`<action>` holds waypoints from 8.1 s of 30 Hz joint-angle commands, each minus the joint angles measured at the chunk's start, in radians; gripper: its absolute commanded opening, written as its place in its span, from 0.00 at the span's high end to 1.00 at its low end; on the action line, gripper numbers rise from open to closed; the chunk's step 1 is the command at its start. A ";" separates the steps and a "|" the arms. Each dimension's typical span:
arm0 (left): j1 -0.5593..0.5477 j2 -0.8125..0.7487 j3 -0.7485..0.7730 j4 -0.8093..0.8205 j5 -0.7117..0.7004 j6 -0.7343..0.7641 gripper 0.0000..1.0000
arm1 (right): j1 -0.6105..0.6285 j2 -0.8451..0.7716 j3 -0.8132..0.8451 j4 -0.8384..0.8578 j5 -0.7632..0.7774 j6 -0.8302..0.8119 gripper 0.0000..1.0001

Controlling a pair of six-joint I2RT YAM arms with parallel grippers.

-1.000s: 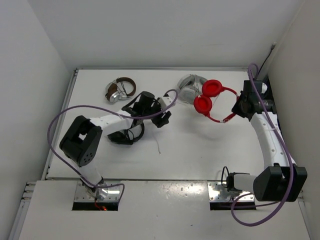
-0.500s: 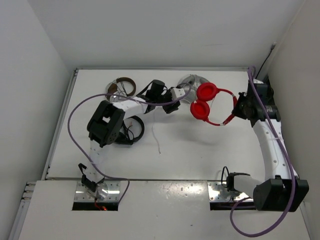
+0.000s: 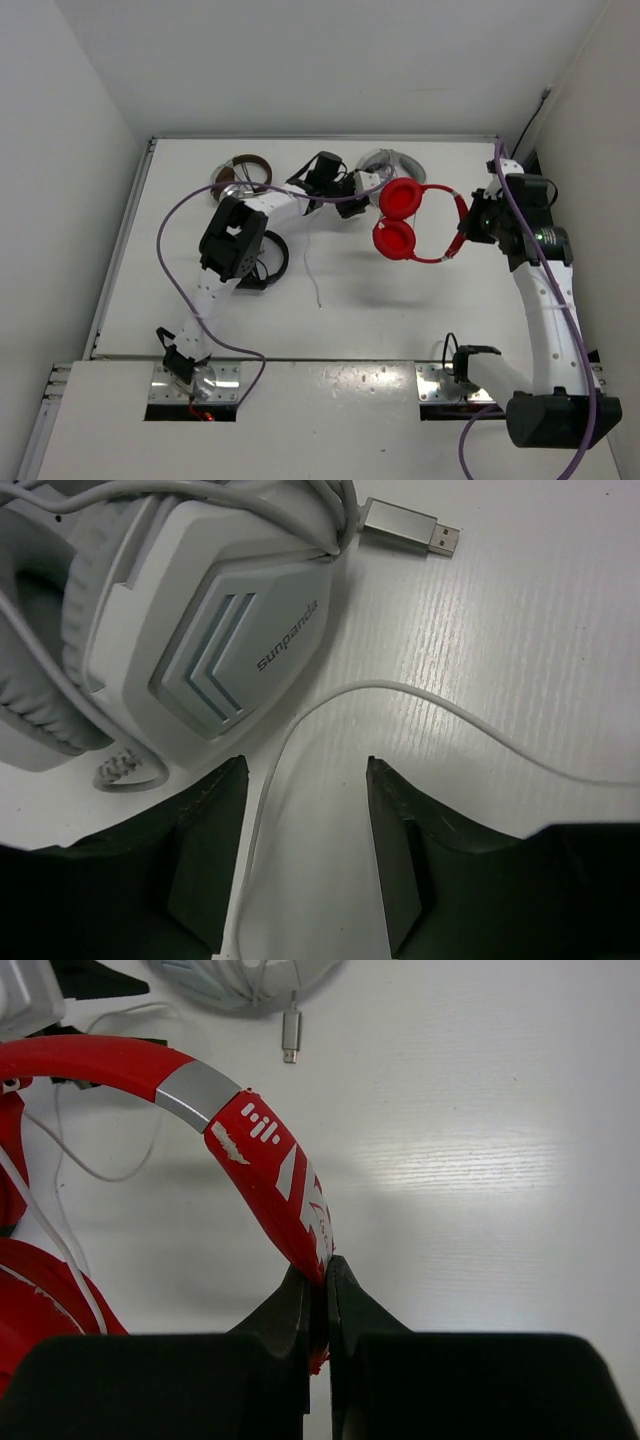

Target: Wrap the headphones

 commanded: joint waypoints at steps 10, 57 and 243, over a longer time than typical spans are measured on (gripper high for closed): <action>0.006 0.087 0.126 -0.097 0.080 0.030 0.61 | -0.011 -0.050 0.040 0.031 -0.127 -0.010 1.00; -0.389 -0.904 -0.452 0.002 -0.592 -0.073 1.00 | 0.121 0.185 0.128 0.157 0.292 0.225 1.00; -0.454 -1.163 -1.136 0.072 -0.631 -0.939 0.56 | 0.335 0.184 0.097 0.209 0.428 -0.193 1.00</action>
